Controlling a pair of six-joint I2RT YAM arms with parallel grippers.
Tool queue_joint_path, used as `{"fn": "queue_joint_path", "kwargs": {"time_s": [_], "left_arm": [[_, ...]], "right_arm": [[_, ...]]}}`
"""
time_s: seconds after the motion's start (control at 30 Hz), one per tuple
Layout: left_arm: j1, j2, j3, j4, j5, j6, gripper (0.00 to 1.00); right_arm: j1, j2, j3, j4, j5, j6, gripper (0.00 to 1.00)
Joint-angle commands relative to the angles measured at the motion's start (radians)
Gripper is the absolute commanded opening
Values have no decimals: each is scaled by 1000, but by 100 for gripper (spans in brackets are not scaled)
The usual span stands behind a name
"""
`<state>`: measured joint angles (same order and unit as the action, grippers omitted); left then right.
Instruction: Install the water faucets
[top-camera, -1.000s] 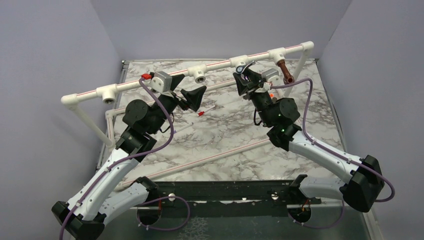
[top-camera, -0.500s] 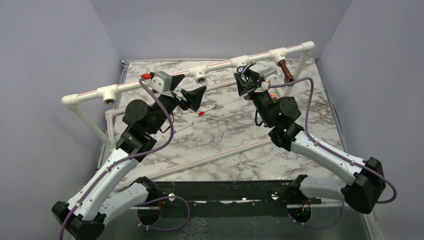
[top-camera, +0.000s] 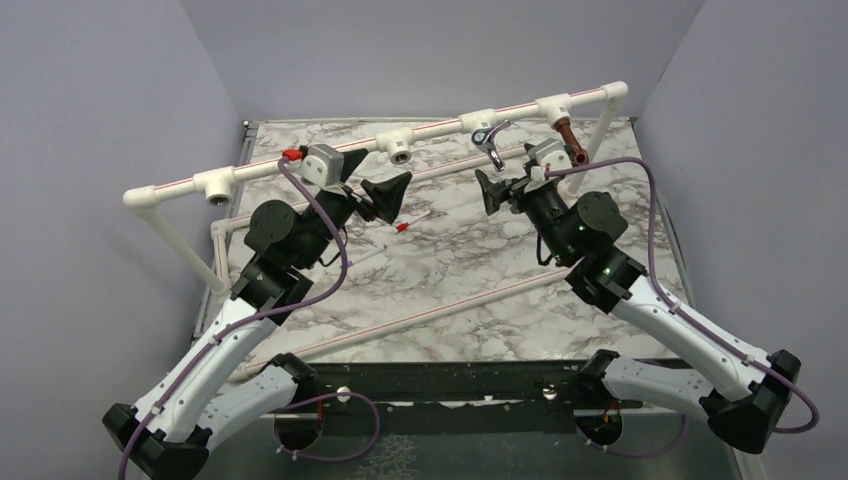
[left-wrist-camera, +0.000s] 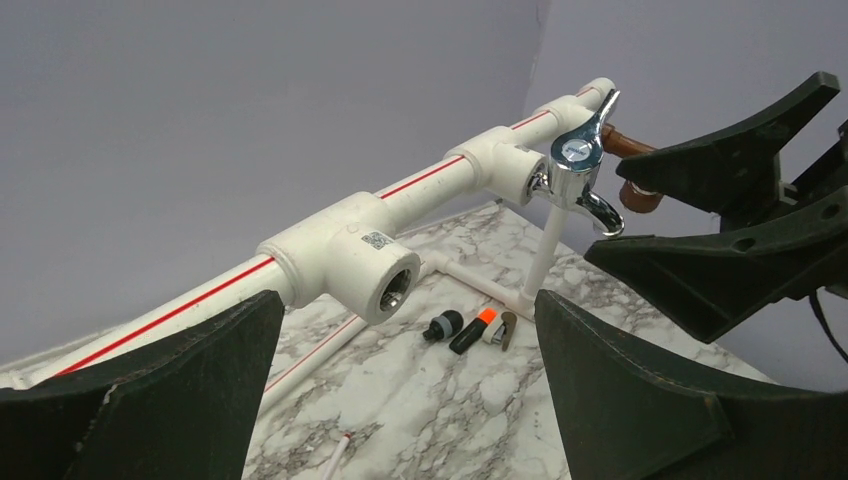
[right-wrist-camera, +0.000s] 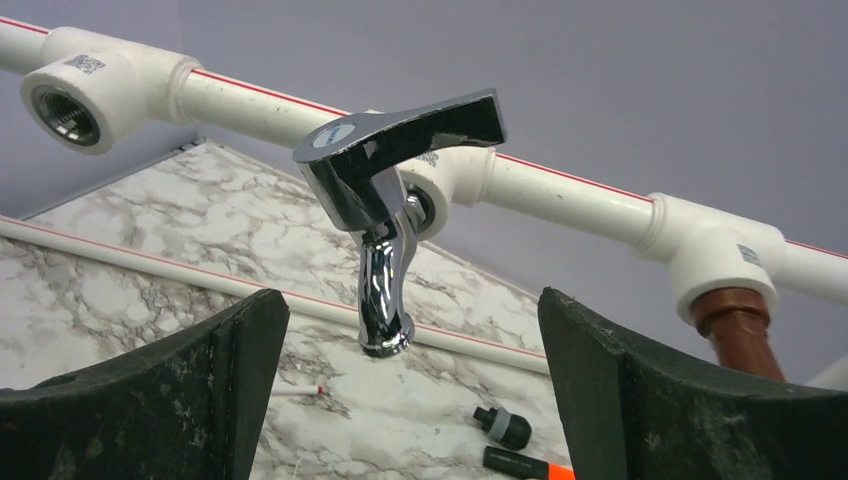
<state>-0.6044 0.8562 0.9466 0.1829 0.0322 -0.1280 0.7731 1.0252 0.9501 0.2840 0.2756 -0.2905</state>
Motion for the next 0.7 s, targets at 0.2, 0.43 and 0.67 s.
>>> {"fn": "queue_joint_path", "kwargs": {"time_s": [0.2,0.43,0.67], "left_arm": [[-3,-41,-18,26,-9,24,97],[-3,-69,-26,46,24,27,97],[-3,-85,-31,65,67,5,98]], "right_arm": [[5,-231,-20,-308,143,-18,100],[5,-348,-243,-247,294,-17,100],[4,-346,-465,-99,439,-33,100]]}}
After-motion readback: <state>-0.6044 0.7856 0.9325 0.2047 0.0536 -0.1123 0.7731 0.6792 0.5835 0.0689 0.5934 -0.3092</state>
